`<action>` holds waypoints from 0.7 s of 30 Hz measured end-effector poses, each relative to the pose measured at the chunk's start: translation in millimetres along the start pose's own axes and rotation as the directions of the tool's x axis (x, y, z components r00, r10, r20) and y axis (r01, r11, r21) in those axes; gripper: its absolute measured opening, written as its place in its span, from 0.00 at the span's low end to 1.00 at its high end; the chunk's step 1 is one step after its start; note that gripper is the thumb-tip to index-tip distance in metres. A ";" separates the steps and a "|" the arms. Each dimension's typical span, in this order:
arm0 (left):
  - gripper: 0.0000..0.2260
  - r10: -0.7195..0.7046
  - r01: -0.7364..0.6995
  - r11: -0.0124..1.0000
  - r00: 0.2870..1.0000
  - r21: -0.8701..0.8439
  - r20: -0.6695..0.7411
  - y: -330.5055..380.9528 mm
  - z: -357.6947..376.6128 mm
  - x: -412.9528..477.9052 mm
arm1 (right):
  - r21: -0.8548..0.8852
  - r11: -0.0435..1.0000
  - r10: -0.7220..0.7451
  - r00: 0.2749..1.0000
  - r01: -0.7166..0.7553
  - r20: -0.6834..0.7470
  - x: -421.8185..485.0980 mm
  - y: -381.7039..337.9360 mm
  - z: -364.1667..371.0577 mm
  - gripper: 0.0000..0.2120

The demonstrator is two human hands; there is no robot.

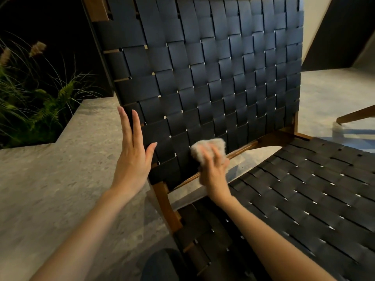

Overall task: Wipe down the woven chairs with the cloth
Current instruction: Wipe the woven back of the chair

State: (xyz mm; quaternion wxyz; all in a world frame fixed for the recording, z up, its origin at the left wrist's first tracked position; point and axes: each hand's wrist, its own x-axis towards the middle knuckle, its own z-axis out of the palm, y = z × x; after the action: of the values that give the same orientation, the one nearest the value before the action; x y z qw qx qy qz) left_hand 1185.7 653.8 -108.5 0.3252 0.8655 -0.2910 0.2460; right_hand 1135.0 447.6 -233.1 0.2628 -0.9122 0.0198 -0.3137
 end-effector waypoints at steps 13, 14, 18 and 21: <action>0.39 0.017 -0.017 1.000 1.000 0.002 -0.016 -2.7 3.7 0.5 | 0.495 0.642 0.703 0.707 -0.585 -0.076 86.7 90.7 -66.7 0.34; 0.39 0.030 -0.030 0.999 0.999 -0.013 -0.017 -2.7 3.7 0.7 | 0.493 0.656 0.692 0.716 -0.572 -0.091 84.8 83.6 -63.0 0.34; 0.38 0.055 -0.059 0.996 0.997 -0.065 -0.053 -1.5 10.3 4.8 | 0.416 0.734 0.632 0.763 -0.536 -0.132 62.8 41.8 -47.3 0.33; 0.38 0.072 -0.079 0.992 0.995 -0.103 -0.069 5.8 23.9 10.4 | 0.398 0.782 0.557 0.824 -0.479 -0.104 32.5 1.3 -31.4 0.36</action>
State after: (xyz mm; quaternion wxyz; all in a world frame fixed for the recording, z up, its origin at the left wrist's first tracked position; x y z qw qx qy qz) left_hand 1194.9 629.7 -115.6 0.3700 0.8270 -0.3256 0.2704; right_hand 1143.0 425.3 -194.5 0.4955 -0.7685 0.2423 -0.3242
